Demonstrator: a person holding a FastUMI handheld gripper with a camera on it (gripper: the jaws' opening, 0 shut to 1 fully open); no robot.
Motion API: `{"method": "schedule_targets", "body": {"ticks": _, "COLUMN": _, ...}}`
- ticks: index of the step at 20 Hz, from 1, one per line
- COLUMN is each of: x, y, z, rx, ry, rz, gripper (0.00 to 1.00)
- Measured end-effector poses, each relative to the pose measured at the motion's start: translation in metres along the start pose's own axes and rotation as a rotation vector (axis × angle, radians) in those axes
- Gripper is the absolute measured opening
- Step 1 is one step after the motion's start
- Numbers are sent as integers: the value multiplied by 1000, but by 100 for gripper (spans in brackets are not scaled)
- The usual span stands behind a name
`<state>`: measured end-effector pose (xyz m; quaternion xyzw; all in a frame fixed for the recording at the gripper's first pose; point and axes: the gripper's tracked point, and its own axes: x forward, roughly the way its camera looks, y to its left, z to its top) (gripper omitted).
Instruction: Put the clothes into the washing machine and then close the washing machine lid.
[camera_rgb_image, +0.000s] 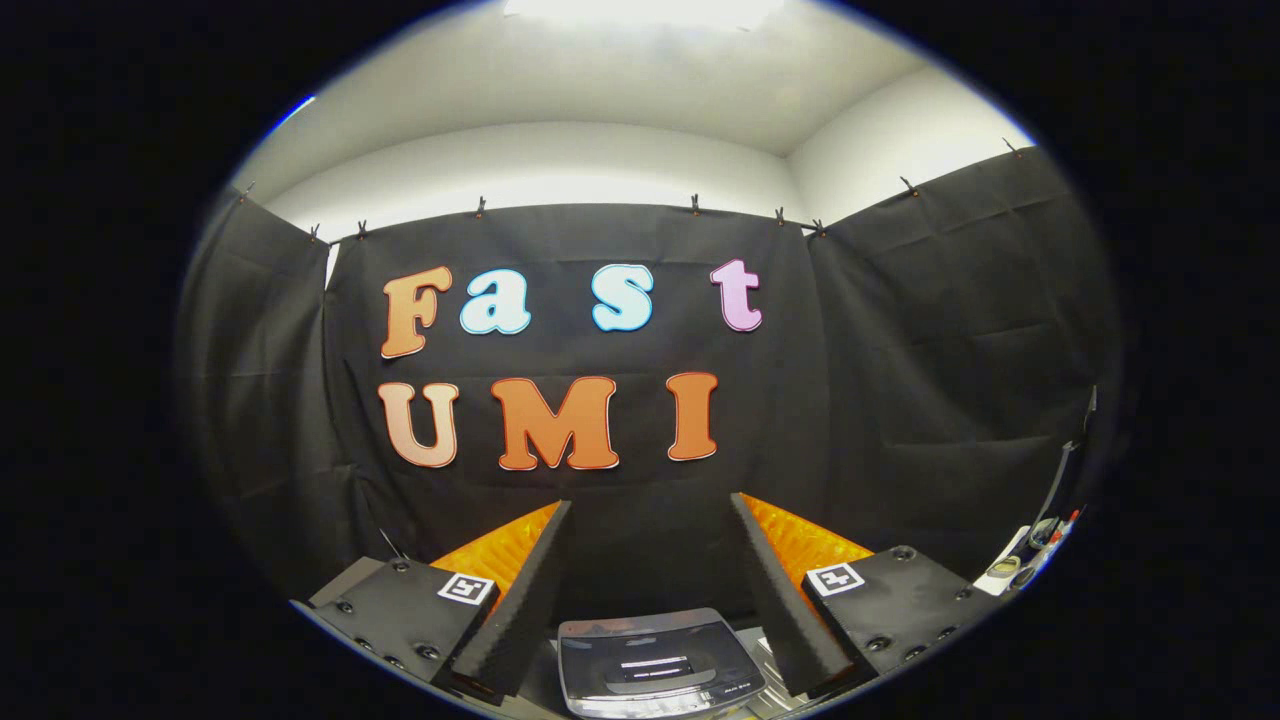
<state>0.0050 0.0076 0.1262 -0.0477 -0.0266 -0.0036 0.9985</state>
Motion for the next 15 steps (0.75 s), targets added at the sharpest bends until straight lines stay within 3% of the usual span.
{"method": "schedule_targets", "body": {"ticks": 15, "x": -3, "y": -10, "z": -3, "rx": 18, "ry": 15, "rz": -3, "gripper": 98}}
